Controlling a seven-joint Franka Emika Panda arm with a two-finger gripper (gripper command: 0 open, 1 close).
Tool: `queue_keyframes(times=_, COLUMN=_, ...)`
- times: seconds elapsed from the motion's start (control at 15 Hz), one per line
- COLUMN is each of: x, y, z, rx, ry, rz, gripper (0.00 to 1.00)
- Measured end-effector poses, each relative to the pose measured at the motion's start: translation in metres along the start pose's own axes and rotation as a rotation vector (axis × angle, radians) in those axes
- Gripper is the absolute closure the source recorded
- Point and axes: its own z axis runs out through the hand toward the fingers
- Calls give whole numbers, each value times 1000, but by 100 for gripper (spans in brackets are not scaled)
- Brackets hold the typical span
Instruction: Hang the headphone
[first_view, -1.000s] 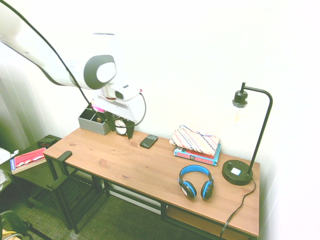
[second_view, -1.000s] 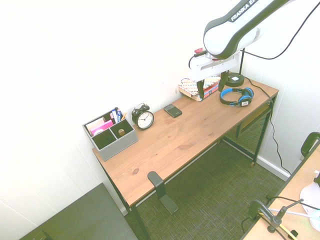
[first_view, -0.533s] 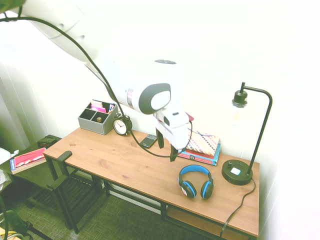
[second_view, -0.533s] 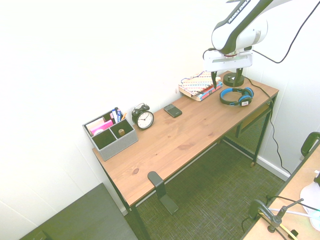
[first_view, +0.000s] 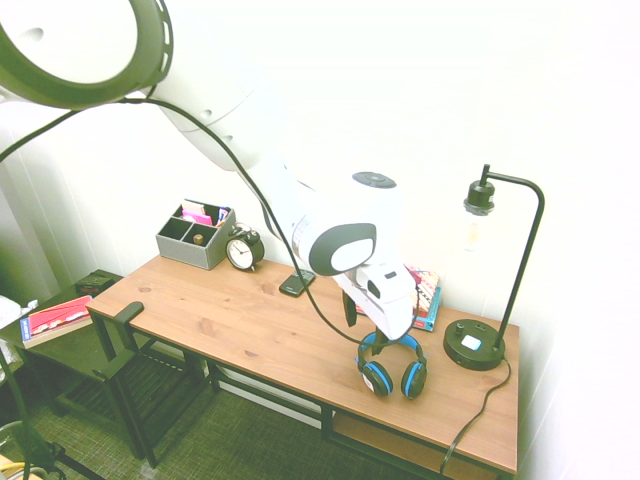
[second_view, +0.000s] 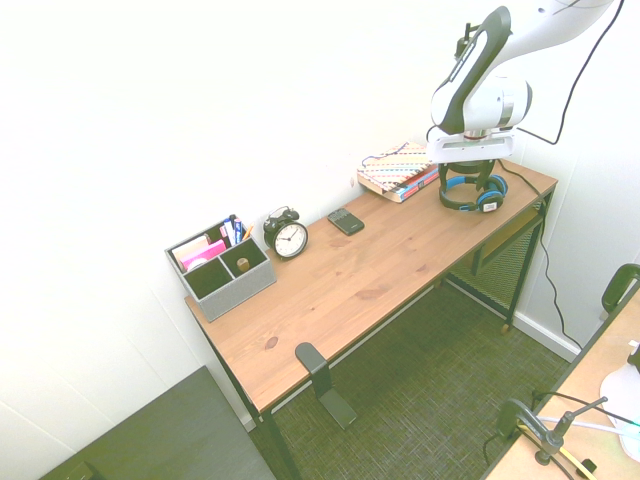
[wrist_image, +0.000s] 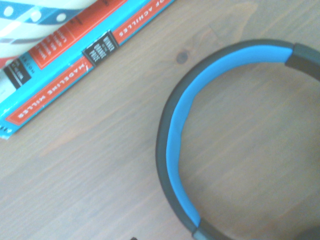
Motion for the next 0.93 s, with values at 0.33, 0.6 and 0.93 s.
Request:
queue_keyframes(times=0.33, x=24, y=-24, z=19, rx=3, ry=-5, rz=-22, gripper=100)
queue_keyframes(times=0.6, x=36, y=-42, z=33, rx=-3, ry=-25, rz=-38, gripper=100)
queue_keyframes(times=0.93, x=39, y=-55, z=43, rx=-9, ry=-46, rz=-57, gripper=100)
